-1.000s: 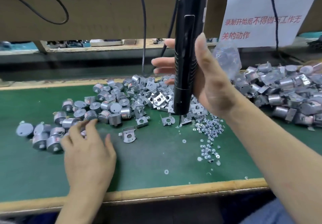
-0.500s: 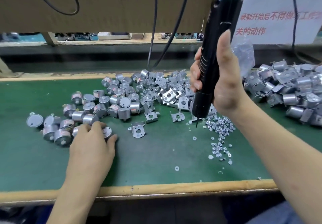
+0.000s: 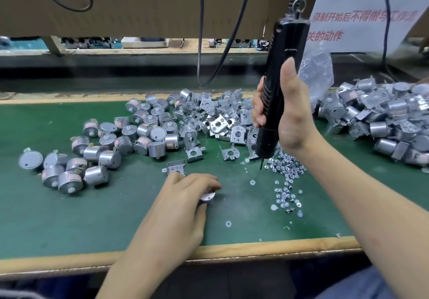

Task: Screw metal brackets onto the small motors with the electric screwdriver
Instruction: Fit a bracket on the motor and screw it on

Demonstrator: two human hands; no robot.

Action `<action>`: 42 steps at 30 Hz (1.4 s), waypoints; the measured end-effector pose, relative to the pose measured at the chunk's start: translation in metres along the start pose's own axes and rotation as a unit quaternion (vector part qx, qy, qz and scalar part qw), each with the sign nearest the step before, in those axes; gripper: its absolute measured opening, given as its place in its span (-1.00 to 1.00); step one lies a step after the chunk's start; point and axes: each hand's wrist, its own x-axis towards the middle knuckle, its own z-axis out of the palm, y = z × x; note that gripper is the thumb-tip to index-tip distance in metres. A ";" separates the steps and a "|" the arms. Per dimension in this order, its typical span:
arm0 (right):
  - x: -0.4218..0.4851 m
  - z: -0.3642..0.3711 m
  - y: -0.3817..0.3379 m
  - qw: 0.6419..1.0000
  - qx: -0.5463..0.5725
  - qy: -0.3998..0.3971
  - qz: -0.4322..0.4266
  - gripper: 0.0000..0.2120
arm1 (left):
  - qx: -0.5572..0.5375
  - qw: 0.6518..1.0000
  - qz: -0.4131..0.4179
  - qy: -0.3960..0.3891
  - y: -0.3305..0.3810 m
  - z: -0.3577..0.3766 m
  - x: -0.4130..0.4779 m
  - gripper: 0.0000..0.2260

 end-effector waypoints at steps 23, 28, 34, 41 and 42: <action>0.003 -0.002 0.002 1.000 -0.015 0.013 -0.013 -0.11 | -0.042 0.996 -0.050 0.054 -0.003 0.013 0.003 -0.55; 0.003 -0.004 0.003 1.000 -0.011 0.018 -0.009 -0.11 | -0.045 0.994 -0.068 0.067 -0.004 0.014 0.004 -0.57; 0.004 -0.007 0.002 0.999 -0.022 0.021 -0.014 -0.10 | -0.038 0.996 -0.061 0.053 -0.005 0.015 0.003 -0.57; 0.002 -0.001 0.000 1.000 -0.012 0.010 -0.008 -0.18 | -0.027 0.997 -0.058 0.051 -0.005 0.015 0.004 -0.62; 0.002 0.000 0.000 1.000 -0.007 0.006 -0.006 -0.18 | -0.024 0.997 -0.058 0.050 -0.005 0.015 0.004 -0.64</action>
